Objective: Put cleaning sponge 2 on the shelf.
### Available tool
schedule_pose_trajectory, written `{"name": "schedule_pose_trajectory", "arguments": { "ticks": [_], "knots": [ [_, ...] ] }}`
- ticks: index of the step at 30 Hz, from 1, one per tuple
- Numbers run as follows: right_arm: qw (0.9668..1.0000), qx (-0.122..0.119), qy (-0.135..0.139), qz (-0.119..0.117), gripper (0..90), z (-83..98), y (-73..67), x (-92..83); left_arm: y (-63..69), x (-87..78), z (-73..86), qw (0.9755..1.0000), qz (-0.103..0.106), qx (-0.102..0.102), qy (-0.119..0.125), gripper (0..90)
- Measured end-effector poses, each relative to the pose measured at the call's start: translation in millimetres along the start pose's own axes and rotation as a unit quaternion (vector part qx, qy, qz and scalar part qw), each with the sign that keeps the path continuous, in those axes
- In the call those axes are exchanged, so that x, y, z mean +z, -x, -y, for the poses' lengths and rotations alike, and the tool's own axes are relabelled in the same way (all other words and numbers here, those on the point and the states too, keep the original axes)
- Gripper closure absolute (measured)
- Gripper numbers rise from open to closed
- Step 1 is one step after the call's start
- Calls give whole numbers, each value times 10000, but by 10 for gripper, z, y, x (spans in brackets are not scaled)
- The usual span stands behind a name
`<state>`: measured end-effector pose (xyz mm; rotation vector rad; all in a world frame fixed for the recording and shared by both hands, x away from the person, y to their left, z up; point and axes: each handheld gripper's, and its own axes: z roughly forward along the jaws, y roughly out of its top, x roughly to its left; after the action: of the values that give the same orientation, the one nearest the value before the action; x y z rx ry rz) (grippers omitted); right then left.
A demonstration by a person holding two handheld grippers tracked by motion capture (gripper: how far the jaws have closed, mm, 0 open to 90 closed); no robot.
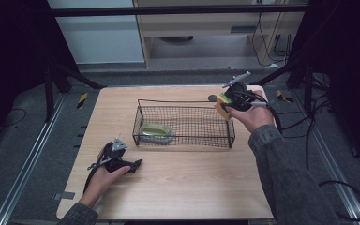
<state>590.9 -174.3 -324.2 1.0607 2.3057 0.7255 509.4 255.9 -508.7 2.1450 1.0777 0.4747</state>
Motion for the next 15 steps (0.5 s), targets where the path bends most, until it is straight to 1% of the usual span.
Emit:
{"name": "schedule_pose_trajectory", "arguments": {
  "ticks": [4,11,14,15],
  "knots": [
    [10000,23,-38,-50,647,50,-7,58,0,0,0,10000,-2,1,3,0],
    [9999,-21,-94,-65,647,50,-36,158,-2,3,-3,10000,9,7,0,0],
    [9999,-23,-121,-92,647,68,-43,252,-3,4,-3,10000,11,10,0,0],
    [9999,-23,-121,-92,647,68,-43,252,-3,4,-3,10000,11,11,0,0]
  ]
}}
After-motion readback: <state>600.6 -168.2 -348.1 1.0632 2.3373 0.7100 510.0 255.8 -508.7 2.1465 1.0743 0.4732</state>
